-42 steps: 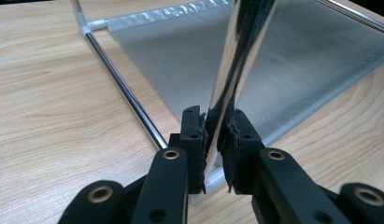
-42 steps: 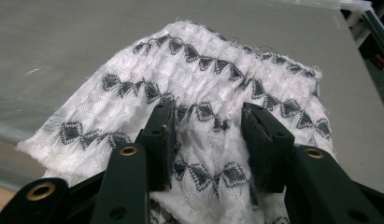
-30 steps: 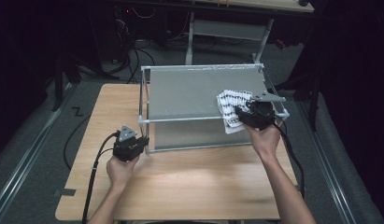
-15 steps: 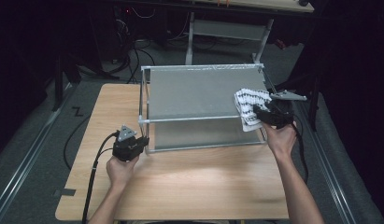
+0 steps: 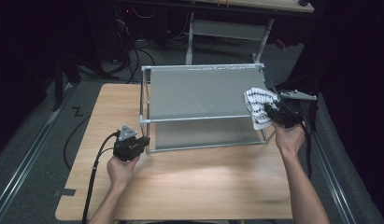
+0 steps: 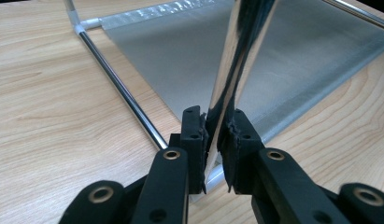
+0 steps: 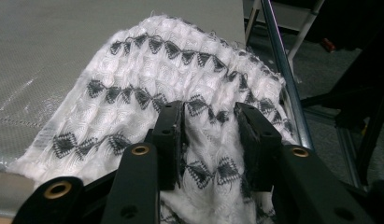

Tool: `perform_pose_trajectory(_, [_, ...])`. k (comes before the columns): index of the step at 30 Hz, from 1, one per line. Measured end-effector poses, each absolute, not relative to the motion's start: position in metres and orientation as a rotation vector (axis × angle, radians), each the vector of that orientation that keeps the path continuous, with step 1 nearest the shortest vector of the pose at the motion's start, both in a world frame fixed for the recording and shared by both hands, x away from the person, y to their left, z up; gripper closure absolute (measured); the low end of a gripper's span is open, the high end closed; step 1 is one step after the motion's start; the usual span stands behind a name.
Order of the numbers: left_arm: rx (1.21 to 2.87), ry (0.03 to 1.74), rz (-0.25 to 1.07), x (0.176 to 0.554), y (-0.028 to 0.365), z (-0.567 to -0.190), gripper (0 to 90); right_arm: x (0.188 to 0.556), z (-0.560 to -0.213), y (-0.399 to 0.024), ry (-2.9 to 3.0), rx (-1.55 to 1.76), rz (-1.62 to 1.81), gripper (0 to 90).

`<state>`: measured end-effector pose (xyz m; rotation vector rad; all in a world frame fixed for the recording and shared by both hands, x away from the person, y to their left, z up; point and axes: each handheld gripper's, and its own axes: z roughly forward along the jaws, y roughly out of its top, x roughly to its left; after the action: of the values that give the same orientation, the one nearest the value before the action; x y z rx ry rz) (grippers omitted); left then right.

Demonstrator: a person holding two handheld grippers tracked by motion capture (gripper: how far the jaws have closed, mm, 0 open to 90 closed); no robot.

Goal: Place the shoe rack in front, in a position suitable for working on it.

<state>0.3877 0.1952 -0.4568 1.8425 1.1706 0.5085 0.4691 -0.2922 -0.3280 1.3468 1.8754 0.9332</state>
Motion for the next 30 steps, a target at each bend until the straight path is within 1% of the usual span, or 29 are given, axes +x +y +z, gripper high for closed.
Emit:
perform_pose_trajectory(4, [1.843,1.173,0.510,0.388,0.195,-0.457,79.5,0.467,-0.329,-0.286,1.888,1.325,0.936,63.4])
perform_pose_trajectory(9, [1.842,1.176,0.509,0.388,0.195,-0.457,79.5,0.465,-0.329,-0.274,1.909,1.295,0.934,66.0])
perform_pose_trajectory(23, [1.835,1.171,0.501,0.389,0.191,-0.457,79.4,0.460,-0.329,-0.225,2.017,1.187,0.959,67.6])
perform_pose_trajectory(26, [1.824,1.176,0.472,0.391,0.189,-0.457,78.9,0.459,-0.329,-0.218,2.036,1.166,0.977,67.6])
perform_pose_trajectory(30, [1.832,1.164,0.468,0.393,0.184,-0.457,78.8,0.457,-0.328,-0.210,2.060,1.137,0.975,67.9])
